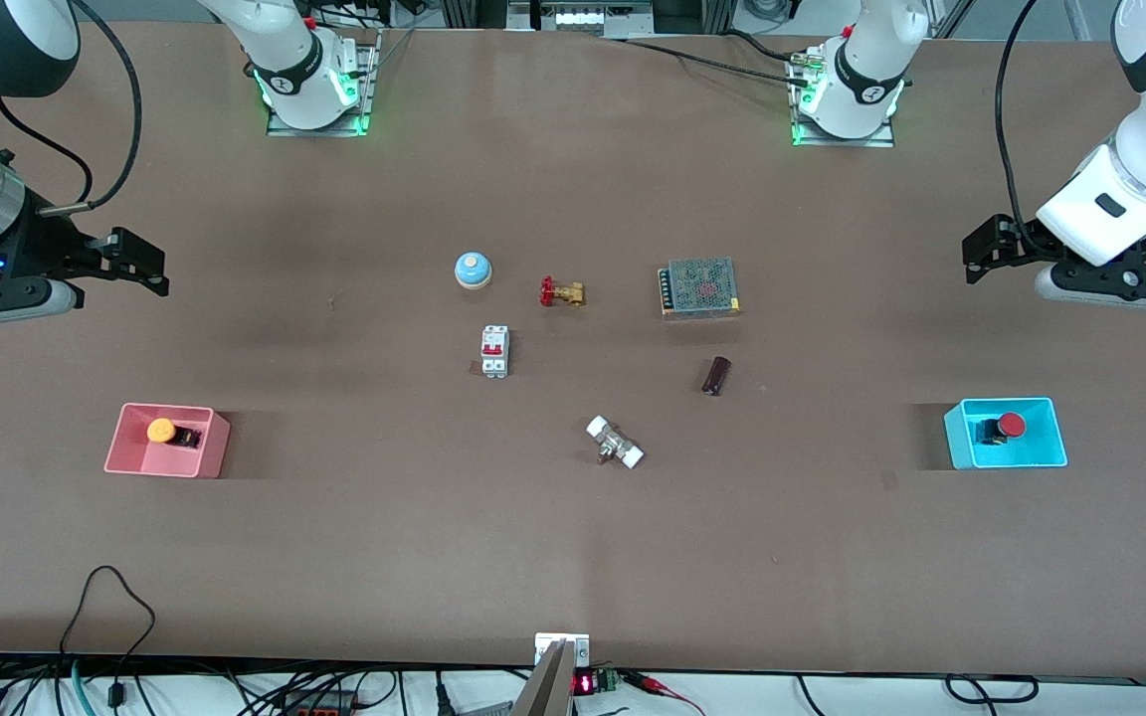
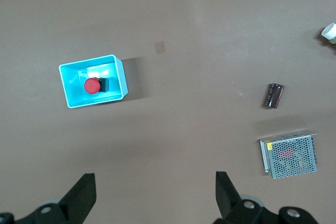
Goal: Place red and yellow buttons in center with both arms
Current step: 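Reach the right gripper into the pink box while the left gripper reaches the cyan box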
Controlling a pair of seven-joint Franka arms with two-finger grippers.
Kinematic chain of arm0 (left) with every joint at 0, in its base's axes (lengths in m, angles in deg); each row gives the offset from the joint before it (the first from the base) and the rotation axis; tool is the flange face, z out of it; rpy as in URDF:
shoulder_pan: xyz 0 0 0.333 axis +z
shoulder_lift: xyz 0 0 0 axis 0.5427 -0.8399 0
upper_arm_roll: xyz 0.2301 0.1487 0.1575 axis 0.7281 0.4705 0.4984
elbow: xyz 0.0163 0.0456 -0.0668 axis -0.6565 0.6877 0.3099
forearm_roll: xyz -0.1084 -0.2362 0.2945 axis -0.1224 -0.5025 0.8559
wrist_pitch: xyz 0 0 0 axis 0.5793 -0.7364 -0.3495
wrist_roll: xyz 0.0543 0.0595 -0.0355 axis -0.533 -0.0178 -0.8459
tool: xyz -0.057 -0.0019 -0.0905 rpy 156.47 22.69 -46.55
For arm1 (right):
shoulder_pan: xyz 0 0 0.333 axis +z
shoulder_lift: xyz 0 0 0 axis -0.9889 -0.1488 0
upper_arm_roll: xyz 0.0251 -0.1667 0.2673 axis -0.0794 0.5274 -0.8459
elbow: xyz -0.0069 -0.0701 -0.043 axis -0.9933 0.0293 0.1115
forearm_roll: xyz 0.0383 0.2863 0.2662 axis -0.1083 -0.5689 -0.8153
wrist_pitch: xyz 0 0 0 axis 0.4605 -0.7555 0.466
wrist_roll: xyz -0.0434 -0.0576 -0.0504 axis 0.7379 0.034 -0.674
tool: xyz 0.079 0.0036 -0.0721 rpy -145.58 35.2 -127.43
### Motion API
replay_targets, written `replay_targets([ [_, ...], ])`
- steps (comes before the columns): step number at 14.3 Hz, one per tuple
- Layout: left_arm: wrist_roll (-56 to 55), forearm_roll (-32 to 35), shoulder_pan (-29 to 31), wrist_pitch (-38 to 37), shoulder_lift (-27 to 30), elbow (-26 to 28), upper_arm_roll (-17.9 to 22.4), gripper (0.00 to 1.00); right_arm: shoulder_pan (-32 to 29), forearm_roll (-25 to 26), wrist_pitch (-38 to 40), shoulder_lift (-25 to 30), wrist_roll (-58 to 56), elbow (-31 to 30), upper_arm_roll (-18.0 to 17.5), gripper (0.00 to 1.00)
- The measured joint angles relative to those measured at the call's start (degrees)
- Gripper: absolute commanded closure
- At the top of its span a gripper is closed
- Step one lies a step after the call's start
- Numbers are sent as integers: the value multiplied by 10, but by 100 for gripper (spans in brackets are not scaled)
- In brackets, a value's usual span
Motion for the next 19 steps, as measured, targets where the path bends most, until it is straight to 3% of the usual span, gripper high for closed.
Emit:
replay_targets([
  [13, 0, 0, 0, -32, -9, -3, 2, 0, -1, 0, 0, -10, 0, 0, 0, 0],
  [19, 0, 0, 34, -40, -115, -96, 17, 0, -22, 0, -16, -42, -1, -1, 2, 0],
])
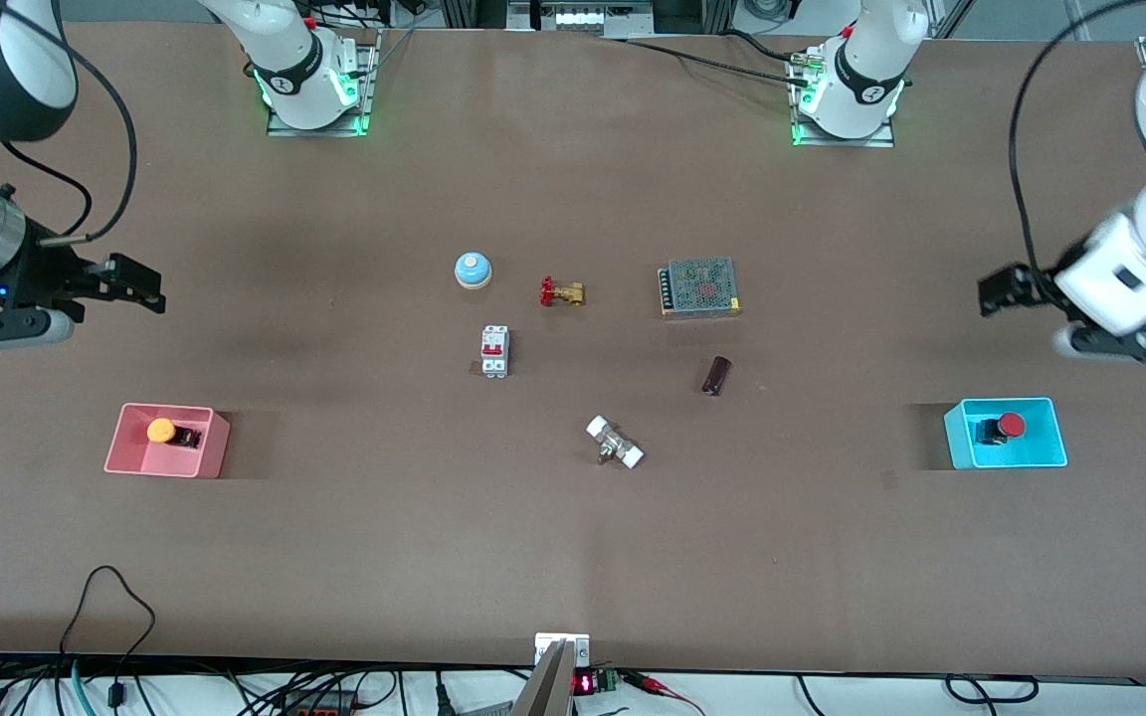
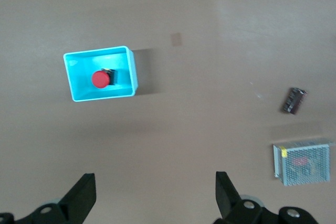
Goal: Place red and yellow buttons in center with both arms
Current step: 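Reach the right gripper into the pink box while the left gripper reaches the cyan box, then grasp the yellow button with the right gripper while the left gripper grasps the red button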
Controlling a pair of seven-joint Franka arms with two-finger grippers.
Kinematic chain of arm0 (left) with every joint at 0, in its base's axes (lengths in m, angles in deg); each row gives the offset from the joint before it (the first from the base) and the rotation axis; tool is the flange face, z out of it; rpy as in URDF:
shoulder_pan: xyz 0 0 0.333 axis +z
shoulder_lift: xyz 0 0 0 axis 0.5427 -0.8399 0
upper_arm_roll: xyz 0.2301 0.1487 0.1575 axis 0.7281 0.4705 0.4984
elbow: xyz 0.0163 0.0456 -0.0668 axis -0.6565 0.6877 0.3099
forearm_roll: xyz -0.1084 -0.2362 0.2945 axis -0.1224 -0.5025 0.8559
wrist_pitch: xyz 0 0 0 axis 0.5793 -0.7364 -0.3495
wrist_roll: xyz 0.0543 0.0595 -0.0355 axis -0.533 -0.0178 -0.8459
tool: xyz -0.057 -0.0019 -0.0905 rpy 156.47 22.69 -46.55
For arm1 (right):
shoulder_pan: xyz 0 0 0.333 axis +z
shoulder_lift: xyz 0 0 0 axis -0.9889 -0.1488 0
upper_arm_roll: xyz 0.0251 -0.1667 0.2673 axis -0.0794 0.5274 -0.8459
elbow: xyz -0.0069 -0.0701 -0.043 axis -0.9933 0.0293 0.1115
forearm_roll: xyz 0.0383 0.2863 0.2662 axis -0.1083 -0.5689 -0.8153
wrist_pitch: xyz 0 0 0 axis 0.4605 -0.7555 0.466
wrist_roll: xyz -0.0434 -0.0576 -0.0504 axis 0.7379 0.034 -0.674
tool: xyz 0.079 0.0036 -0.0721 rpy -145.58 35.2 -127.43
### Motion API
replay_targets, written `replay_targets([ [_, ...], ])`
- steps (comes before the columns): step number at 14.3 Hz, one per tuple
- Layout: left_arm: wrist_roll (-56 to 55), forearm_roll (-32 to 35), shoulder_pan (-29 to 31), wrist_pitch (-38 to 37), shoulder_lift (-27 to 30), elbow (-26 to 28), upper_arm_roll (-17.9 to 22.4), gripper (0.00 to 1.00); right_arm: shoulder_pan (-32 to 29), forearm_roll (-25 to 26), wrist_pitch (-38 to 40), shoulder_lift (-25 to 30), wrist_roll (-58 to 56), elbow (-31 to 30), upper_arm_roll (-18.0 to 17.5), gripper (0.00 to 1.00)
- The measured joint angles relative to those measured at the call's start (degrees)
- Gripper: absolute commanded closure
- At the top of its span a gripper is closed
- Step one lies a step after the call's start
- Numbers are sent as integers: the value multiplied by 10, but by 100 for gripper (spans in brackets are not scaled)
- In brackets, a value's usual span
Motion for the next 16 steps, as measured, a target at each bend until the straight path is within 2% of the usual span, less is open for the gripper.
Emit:
replay_targets([
  [2, 2, 0, 40, 6, -41, -13, 2, 0, -8, 0, -12, -28, -1, -1, 0, 0],
  [5, 9, 0, 86, 83, -96, -15, 3, 0, -19, 0, -52, -69, -25, -1, 0, 0],
  [11, 9, 29, 116, 206, -220, -13, 4, 1, -57, 3, -161, -148, -39, -2, 1, 0],
  [16, 19, 29, 119, 244, -259, 4, 3, 1, -75, 4, -241, -200, -67, -1, 1, 0],
])
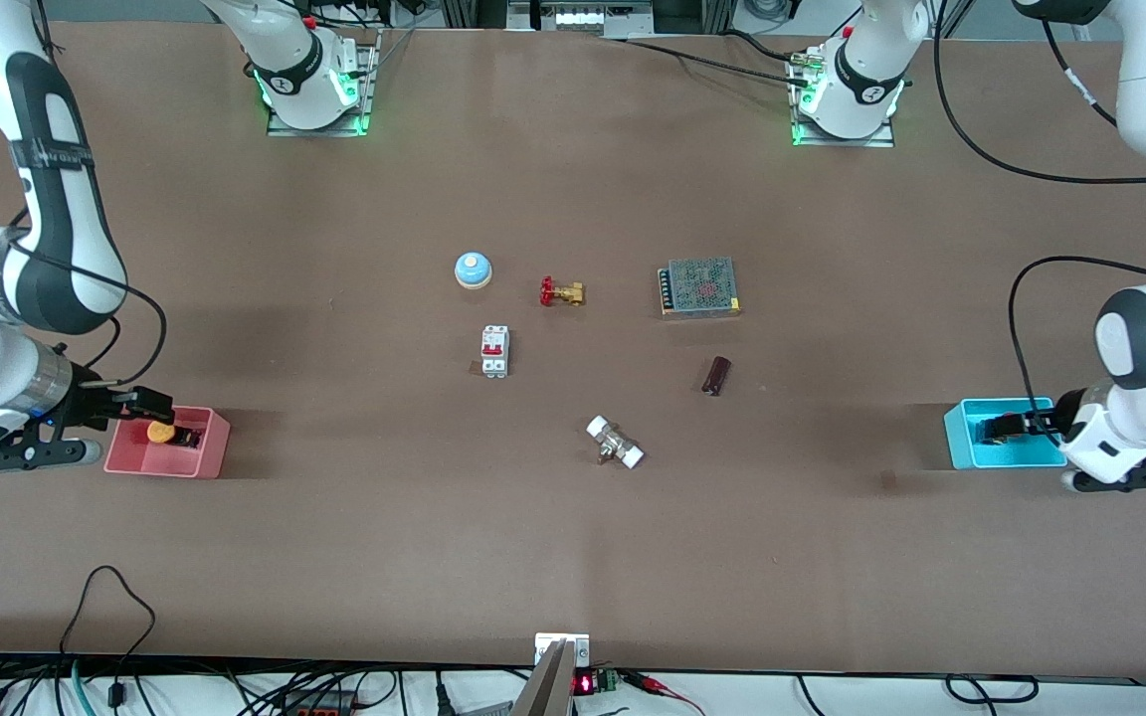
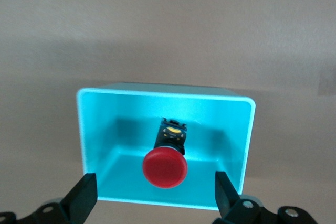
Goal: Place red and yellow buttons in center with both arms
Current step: 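Grasp the yellow button with the right gripper while the left gripper grasps the red button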
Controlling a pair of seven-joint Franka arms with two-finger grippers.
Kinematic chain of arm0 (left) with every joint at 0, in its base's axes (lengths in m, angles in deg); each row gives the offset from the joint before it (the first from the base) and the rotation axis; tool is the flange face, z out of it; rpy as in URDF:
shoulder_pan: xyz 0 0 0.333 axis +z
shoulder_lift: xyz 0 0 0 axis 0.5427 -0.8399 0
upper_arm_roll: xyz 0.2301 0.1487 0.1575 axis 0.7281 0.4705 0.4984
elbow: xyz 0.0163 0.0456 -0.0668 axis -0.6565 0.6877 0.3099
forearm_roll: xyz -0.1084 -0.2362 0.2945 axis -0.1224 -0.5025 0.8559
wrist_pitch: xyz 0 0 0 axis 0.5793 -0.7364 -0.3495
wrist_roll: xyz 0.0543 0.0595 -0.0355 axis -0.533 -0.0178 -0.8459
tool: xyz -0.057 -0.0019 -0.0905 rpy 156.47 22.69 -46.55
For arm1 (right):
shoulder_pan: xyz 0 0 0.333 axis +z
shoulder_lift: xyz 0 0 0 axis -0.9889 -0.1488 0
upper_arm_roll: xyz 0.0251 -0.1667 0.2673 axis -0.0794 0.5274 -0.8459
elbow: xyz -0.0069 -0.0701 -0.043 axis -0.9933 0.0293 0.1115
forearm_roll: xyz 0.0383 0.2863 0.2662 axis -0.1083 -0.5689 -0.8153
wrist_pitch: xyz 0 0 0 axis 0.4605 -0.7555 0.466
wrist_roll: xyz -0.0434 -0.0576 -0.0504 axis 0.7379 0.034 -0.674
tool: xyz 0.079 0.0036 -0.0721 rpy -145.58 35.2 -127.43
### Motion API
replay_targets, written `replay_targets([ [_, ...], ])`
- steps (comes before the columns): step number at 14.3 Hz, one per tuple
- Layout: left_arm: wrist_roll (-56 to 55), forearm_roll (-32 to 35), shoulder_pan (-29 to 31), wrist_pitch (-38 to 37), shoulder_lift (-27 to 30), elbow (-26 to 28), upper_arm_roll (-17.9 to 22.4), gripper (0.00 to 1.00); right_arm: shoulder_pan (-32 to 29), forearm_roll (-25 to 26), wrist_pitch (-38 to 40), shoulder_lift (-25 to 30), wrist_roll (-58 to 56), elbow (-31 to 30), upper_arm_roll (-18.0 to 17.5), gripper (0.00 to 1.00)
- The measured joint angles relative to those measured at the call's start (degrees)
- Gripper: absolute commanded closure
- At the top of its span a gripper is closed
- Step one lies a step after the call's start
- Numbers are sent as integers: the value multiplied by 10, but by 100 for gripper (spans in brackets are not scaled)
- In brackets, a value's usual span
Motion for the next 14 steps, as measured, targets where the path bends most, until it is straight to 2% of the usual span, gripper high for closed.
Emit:
replay_targets([
  [3, 27, 0, -1, 51, -10, 17, 0, 1, -2, 31, -36, -23, -1, 0, 0, 0],
  [8, 40, 0, 0, 64, -23, 21, 0, 3, -7, 40, -78, -52, -2, 0, 0, 0],
  [12, 49, 0, 2, 76, -30, 32, 0, 13, -13, 40, -104, -76, -3, -1, 0, 0],
  [14, 50, 0, 4, 77, -32, 32, 0, 24, -17, 40, -107, -84, -3, -1, 0, 0],
])
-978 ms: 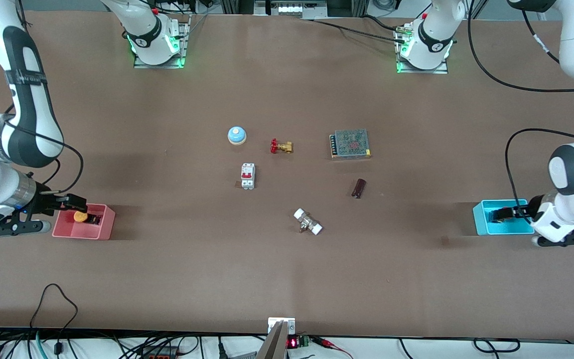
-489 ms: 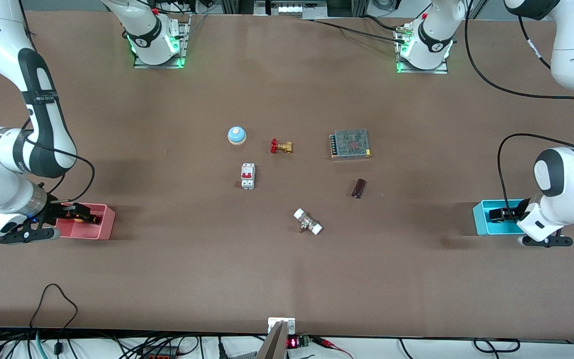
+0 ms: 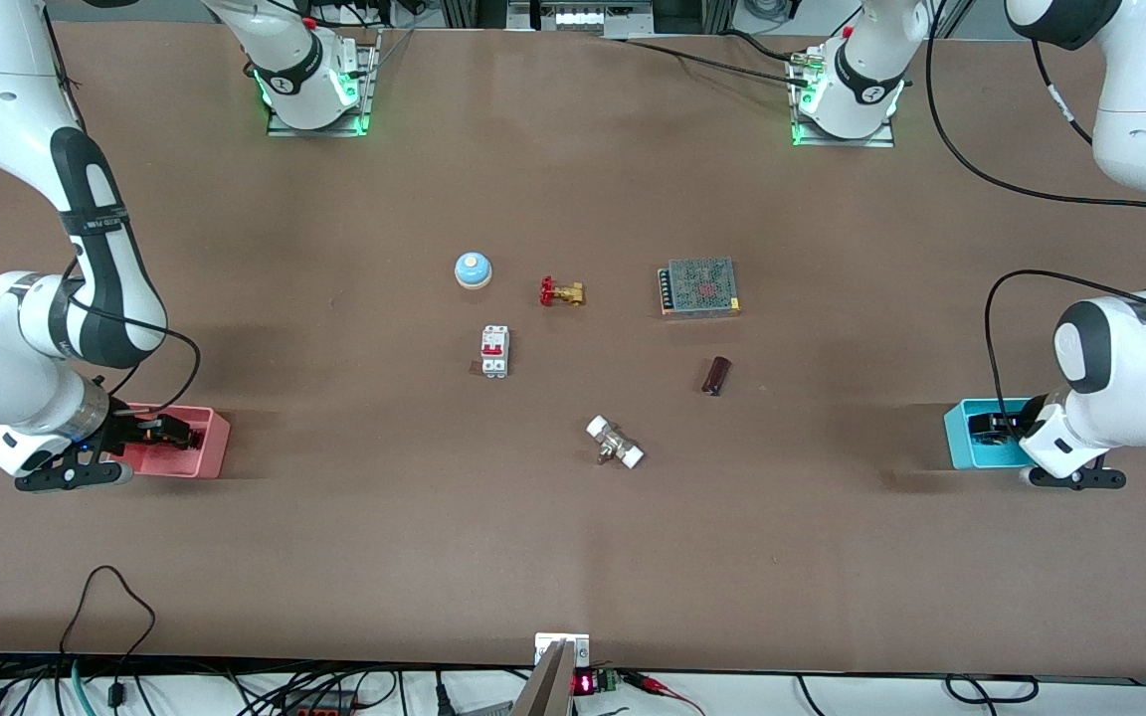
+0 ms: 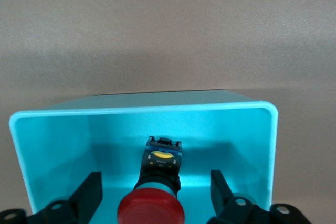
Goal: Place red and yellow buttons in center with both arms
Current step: 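Grasp the yellow button with the right gripper while the left gripper grasps the red button, then lift the red button with the left gripper while the right gripper lifts the yellow button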
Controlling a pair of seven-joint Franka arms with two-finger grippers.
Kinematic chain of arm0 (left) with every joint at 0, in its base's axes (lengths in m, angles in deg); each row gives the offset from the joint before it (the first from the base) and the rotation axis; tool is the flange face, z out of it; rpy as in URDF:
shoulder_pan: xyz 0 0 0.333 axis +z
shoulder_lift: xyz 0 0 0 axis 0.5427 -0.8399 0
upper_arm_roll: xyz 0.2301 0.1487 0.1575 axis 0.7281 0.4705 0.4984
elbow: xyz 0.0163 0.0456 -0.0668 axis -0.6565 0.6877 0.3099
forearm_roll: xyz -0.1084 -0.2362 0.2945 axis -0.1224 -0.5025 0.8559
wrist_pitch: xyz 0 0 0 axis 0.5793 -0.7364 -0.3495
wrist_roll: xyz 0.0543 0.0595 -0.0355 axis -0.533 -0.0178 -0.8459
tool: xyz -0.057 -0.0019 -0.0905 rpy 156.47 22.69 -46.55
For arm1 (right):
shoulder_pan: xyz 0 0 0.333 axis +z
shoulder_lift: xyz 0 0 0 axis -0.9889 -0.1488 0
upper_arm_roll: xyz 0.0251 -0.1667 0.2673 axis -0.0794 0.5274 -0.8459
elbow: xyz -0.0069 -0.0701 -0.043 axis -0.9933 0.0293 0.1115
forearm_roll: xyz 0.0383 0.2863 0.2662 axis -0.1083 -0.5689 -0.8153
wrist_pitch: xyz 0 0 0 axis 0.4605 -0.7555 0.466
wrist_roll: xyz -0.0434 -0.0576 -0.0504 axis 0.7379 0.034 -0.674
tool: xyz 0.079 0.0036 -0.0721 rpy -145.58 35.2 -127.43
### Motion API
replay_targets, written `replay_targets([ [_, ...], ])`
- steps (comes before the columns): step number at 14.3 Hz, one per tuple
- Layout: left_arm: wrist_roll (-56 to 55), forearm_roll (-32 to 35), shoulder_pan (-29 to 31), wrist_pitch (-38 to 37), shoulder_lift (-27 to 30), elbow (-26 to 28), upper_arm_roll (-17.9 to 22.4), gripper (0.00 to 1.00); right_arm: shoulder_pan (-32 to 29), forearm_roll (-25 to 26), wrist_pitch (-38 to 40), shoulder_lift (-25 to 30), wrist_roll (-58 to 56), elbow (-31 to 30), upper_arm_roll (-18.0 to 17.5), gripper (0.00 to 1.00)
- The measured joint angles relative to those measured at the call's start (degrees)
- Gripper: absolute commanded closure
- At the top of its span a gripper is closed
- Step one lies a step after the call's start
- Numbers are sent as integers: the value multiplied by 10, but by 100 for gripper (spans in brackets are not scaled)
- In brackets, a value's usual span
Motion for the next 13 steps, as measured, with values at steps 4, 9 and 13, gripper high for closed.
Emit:
replay_targets([
  [4, 1, 0, 1, 1, -1, 0, 0, 54, -2, 0, 0, -9, 0, 0, -1, 0],
  [9, 1, 0, 1, 4, -1, 0, 0, 73, -2, 0, 0, -11, -15, -6, -1, 0],
  [13, 1, 0, 1, 3, 0, -4, 0, 73, -5, 0, 1, -11, -33, -16, -1, 4],
])
